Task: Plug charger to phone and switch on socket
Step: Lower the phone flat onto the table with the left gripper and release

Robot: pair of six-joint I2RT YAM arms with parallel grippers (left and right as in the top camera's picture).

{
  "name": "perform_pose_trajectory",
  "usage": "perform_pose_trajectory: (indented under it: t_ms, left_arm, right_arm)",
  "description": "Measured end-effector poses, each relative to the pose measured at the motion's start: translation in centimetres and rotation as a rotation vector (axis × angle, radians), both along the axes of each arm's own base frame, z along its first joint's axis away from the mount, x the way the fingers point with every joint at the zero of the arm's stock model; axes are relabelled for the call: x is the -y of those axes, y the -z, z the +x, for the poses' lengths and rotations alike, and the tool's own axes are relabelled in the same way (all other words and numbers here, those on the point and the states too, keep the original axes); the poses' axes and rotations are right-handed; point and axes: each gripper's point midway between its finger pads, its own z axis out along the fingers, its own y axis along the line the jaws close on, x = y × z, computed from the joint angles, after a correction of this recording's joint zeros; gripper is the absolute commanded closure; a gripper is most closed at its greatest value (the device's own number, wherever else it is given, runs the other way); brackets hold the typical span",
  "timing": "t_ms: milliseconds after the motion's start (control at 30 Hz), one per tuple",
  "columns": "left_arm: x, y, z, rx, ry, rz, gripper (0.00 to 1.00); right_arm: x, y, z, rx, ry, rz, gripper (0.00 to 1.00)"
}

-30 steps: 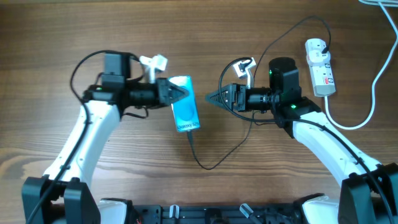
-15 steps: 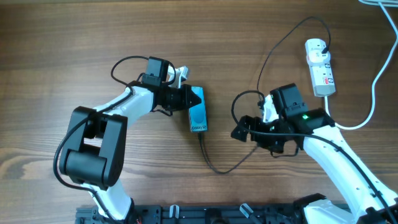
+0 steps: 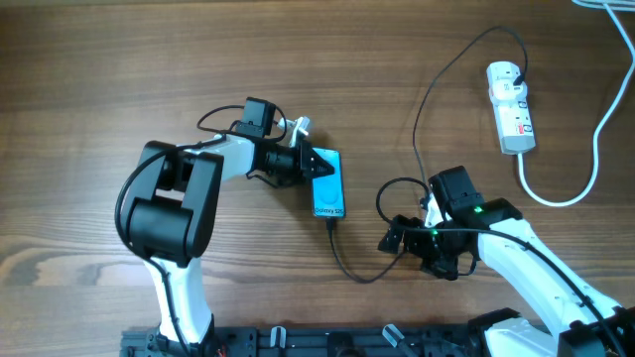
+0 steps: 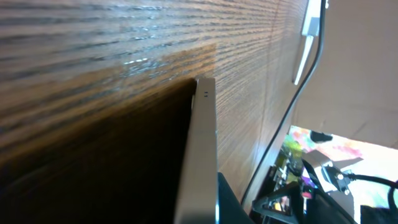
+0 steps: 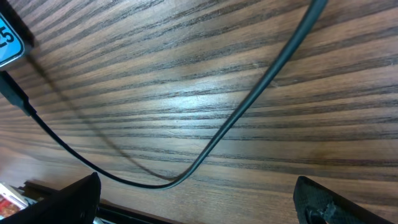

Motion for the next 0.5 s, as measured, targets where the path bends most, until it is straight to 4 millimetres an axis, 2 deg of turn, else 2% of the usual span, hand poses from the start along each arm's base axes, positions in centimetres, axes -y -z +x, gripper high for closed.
perform_pose_trajectory:
  t_ms: [267,433,500]
  left_arm:
    - [0.5,0.6,-0.3,-0.011,0.04,-0.057,0.9]
    - [0.6,0.6,-0.4,-0.015,0.041,-0.057,0.78]
    - [0.6,0.4,-0.4,-0.017,0.046,-0.061,0.71]
  right_arm:
    - [-0.1,0.0,0.5,0.021,0.0,0.006,0.0]
    - [-0.3,-0.1,1.1,0.049,0.0,0.015,0.0]
    - [-0.9,-0.3,3.0,0.134,0.0,0.039,0.0]
